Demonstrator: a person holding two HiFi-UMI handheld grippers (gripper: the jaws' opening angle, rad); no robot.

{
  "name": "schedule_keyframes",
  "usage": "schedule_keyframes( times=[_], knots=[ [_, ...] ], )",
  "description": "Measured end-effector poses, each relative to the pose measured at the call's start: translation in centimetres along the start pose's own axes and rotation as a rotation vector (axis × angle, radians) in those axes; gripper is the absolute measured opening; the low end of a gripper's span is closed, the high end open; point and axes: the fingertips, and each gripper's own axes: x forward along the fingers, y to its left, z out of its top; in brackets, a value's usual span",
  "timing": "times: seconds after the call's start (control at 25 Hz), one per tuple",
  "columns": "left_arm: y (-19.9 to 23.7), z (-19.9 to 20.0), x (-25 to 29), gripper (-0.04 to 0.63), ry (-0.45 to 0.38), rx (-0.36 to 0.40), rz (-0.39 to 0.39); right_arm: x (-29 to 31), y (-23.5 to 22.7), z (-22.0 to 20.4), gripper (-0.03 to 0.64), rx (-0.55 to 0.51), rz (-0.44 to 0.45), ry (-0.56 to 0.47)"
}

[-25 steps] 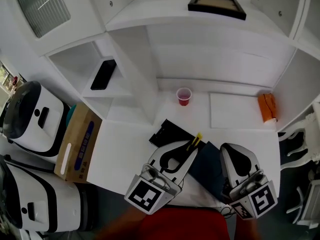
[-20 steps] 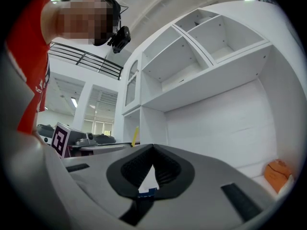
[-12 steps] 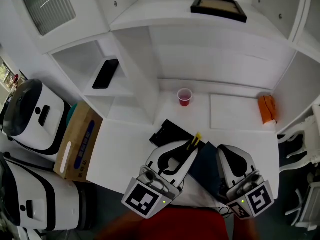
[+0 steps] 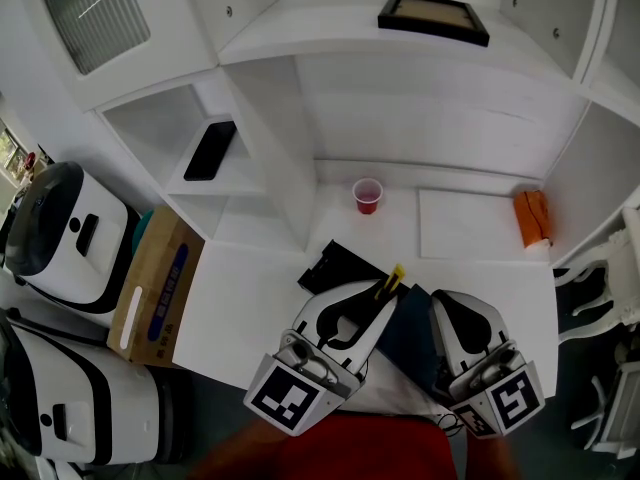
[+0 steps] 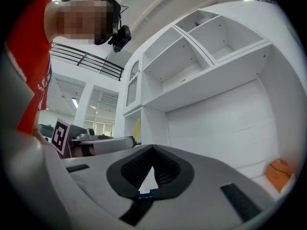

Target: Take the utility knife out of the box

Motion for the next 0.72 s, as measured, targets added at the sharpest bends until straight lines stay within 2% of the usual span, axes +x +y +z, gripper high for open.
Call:
schedule_keyframes(
  times=[0.72],
  knots=[
    [0.2, 0.09, -0.02, 0.081, -0.005, 0.002, -0.017, 0.34, 0.51, 0.18, -0.005, -0.019, 0.01, 0.006]
  ],
)
